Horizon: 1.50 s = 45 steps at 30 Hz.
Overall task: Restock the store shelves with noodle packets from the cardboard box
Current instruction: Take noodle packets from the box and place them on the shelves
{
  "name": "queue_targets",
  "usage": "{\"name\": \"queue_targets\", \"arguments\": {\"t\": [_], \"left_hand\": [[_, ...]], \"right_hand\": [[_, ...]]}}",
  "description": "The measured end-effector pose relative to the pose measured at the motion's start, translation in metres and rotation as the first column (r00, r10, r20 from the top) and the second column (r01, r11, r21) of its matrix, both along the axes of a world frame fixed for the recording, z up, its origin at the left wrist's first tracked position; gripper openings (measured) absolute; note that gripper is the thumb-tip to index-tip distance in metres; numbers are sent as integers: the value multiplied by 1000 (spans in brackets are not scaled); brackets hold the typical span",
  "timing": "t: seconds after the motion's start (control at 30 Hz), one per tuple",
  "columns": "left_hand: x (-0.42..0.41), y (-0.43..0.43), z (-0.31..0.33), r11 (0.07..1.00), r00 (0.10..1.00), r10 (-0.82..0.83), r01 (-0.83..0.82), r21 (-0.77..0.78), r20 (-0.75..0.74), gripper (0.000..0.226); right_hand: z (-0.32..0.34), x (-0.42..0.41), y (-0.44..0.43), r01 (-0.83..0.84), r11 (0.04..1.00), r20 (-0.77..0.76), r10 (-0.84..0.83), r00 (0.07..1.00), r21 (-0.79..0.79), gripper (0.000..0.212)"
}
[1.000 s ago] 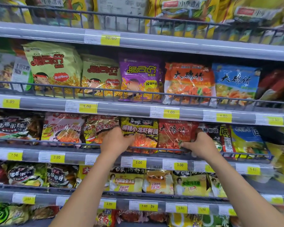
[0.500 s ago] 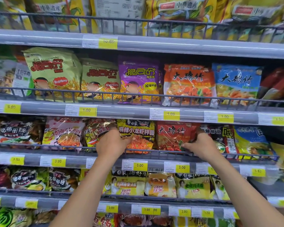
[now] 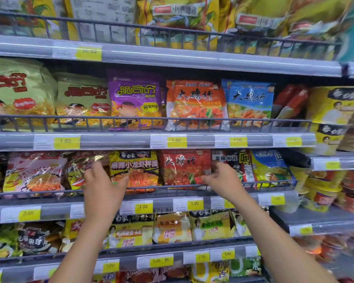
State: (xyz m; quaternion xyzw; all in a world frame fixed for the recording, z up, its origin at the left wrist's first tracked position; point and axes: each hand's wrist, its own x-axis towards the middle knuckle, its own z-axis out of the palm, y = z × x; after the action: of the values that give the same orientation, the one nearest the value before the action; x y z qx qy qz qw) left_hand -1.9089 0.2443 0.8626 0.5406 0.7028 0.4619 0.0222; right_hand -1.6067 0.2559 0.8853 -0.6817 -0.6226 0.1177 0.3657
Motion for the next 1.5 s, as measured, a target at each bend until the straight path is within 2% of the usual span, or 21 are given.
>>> {"name": "queue_targets", "arguments": {"t": [0.1,0.2,0.3,0.47,0.53,0.67,0.8,1.0,1.17,1.3,1.5], "left_hand": [[35,-16,-5,987,998,-53,55,148,-13,43],[86,-25,-7,939,949,-288,306,156,-124,22],[141,-30,-3,858,849,-481,507,80,-216,22],[223,-13,7,672,628,-719,738,-65,-298,41],[240,-1,8,695,623,-696,710,-115,-356,46],[253,12,8,843,805,-537,525,-119,-253,48],[260,15,15,905,851,-425,396,-153,-310,38],[266,24,23,928,843,-365,295,-228,-394,33],[268,28,30,921,848,-351,237,-309,-396,38],[267,31,41,915,828,-351,204,-349,-436,36],[267,37,44,862,820,-414,214,-459,-395,34]], "right_hand": [[-4,23,-10,30,998,21,-31,999,57,56],[-6,54,-19,78,987,3,-79,997,138,51],[-7,93,-25,160,970,30,-168,985,183,35],[-5,164,-28,328,942,43,-331,943,72,47],[-1,183,-24,357,934,92,-356,930,6,51],[1,209,-14,337,937,157,-321,934,-89,65],[4,222,-5,362,916,217,-323,921,-175,70],[13,228,3,348,912,174,-315,933,-217,71],[8,242,6,278,937,33,-278,960,-211,45],[5,248,3,284,942,-12,-291,957,-179,53],[-1,245,6,284,943,-38,-294,955,-171,59]]}}
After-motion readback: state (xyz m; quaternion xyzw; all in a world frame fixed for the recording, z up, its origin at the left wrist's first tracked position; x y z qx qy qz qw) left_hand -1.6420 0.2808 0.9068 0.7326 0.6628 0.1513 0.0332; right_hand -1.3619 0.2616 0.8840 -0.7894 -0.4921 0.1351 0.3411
